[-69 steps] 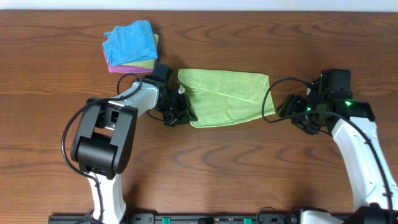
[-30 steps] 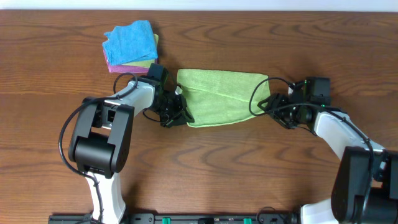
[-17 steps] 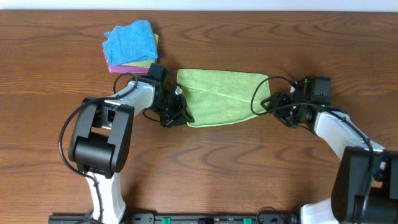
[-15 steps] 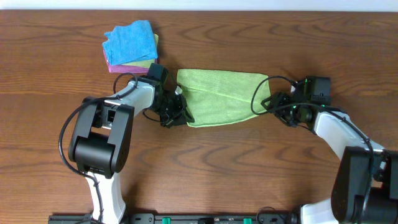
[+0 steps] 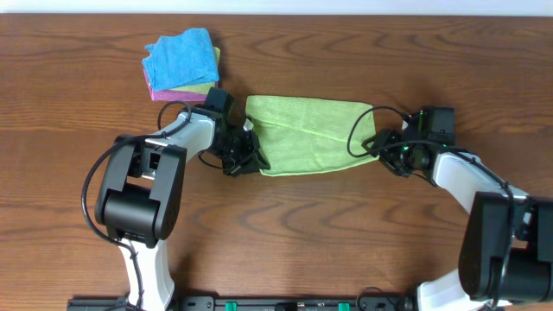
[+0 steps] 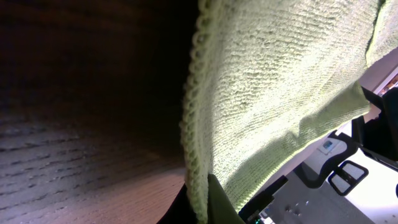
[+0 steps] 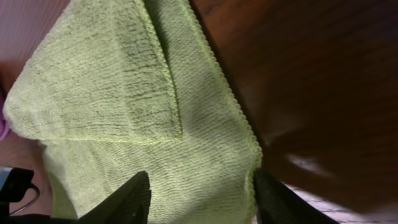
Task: Fold the cloth
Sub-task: 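Hold the folded cloth's ends with both grippers, adjusting the grip, then lift the folded cloth with both grippers and lay it down flat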
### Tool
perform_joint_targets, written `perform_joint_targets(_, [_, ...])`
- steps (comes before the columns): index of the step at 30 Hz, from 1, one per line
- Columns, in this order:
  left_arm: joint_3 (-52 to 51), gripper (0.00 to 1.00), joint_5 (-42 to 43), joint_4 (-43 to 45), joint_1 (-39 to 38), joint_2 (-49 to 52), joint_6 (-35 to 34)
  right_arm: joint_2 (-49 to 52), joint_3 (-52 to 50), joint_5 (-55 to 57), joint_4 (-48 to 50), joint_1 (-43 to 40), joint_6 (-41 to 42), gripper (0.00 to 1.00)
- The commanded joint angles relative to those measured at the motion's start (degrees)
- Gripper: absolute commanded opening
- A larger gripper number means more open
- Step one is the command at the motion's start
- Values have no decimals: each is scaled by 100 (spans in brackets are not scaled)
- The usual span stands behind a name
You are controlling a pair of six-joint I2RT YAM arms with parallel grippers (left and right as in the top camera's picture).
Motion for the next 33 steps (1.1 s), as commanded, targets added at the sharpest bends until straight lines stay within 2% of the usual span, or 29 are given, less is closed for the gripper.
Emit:
perform_joint_targets(1, [-46,6,42,-7,24,-22,125,50,-15,-4,17,90,76,51])
perform_joint_targets(14, [-46,6,42,-9,24,-22,125,232,-17,98,-389,87,4,50])
perform_joint_targets(17, [-46,6,42,-9,31,-22,125,232,-17,306,-588,87,-2,43])
perform_joint_targets(19, [-46,6,42,-4,39,-22,125,232,-20,387,-643,87,-122,35])
perform_joint_targets(20, [-46,6,42,-2,52,-22,125,234,-20,389,-643,87,-160,28])
perform_joint_targets(22, [-46,6,133,9,76,-22,125,232,-22,382,-636,87,-166,1])
perform_joint_targets(28, [2,6,881,195,289,-61,181,-4,57,-223,-632,81,-525,1])
perform_joint_targets(33, [66,6,1375,203,518,-649,208,-1008,111,-802,-866,83,-501,1])
